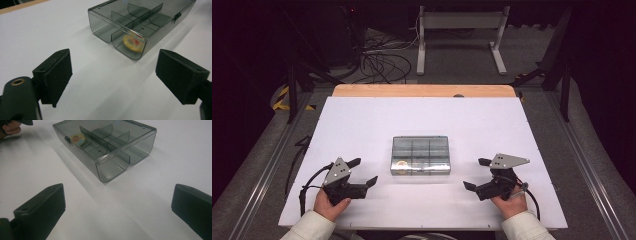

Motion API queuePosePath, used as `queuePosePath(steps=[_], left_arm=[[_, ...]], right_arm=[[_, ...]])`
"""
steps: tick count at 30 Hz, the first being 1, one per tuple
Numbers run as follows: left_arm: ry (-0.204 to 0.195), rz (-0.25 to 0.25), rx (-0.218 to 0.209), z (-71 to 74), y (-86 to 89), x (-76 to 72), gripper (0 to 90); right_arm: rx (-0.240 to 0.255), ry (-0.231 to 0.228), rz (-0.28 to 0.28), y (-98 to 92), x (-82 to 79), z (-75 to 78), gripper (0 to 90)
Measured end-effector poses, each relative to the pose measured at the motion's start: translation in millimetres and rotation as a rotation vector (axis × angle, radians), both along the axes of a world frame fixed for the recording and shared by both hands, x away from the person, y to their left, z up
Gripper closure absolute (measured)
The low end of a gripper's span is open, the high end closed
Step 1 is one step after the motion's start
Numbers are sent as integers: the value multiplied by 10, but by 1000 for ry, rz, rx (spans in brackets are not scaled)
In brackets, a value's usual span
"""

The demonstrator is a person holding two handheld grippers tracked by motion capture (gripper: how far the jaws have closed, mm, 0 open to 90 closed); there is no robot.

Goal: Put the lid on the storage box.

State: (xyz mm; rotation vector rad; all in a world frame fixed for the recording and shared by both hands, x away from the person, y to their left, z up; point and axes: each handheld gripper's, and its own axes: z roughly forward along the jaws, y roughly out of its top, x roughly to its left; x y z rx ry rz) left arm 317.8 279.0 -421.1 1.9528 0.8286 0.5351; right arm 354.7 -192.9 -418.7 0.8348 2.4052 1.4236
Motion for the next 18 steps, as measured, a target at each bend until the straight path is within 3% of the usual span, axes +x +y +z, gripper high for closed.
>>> queuePosePath(steps=[5,9,11,18], left_arm=[[21,2,-10,-12,3,-5,146],[36,10,-17,-21,17,5,146],[28,11,-21,-19,18,4,147],[28,19,5,-9,18,-4,144]], right_arm=[[3,18,16,12,-12,-41,0],[6,6,24,30,-29,-40,0],[7,9,20,28,-25,-43,0],[-7,-1,12,38,-23,-51,0]])
